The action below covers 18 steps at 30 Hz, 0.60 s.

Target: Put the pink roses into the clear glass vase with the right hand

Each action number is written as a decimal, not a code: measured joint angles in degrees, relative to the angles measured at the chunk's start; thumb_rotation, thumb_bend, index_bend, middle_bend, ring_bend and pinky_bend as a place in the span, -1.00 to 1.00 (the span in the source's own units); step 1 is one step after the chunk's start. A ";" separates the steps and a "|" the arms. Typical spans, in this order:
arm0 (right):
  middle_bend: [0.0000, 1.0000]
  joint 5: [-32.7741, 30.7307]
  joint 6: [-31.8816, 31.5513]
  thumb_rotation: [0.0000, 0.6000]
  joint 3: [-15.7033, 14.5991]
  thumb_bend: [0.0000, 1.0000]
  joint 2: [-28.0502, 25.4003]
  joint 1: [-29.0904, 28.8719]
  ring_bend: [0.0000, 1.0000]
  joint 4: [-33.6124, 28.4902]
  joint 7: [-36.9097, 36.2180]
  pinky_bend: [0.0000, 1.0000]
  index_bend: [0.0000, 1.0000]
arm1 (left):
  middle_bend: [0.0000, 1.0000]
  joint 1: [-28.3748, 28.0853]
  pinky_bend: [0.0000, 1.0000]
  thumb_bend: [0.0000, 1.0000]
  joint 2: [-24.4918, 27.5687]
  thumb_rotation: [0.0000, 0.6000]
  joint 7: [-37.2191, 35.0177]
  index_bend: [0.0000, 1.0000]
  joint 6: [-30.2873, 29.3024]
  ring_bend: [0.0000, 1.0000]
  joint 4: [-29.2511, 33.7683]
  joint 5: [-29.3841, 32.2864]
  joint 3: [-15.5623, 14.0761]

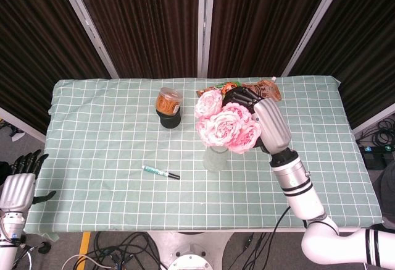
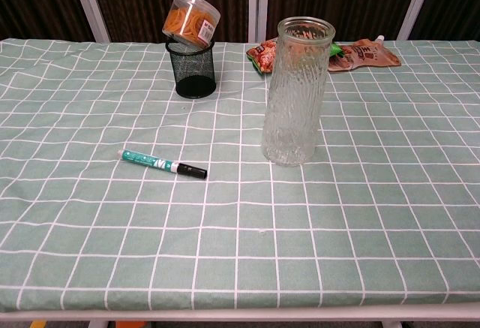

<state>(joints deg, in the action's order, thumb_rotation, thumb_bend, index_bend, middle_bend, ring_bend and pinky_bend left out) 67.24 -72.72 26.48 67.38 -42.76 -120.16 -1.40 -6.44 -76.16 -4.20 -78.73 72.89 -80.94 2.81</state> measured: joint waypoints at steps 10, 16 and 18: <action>-0.09 -3.51 1.18 1.00 0.91 -0.57 3.26 0.24 -0.42 -0.28 -7.91 -0.02 0.10 | -0.93 -0.25 -0.91 -0.86 -0.45 1.00 -0.08 -0.77 0.32 -1.00 -0.60 -0.06 0.01; -0.09 -6.30 3.67 1.00 0.31 -0.58 4.46 0.40 -0.42 1.82 -10.12 -0.02 0.10 | -0.93 -0.23 -0.91 -0.86 -0.48 1.00 -0.04 -0.77 0.41 -1.00 -0.80 0.02 -0.03; -0.09 -6.54 4.51 1.00 -0.27 -0.58 5.06 0.54 -0.42 2.95 -11.27 -0.02 0.10 | -0.93 -0.22 -0.91 -0.86 -0.50 1.00 -0.29 -0.77 0.56 -1.00 -0.89 0.08 -0.07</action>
<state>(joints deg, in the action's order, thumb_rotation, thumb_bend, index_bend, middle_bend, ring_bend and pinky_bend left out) 60.70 -68.21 26.21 72.44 -42.22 -117.21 -12.67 -6.65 -76.66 -4.49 -78.17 72.00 -80.86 2.74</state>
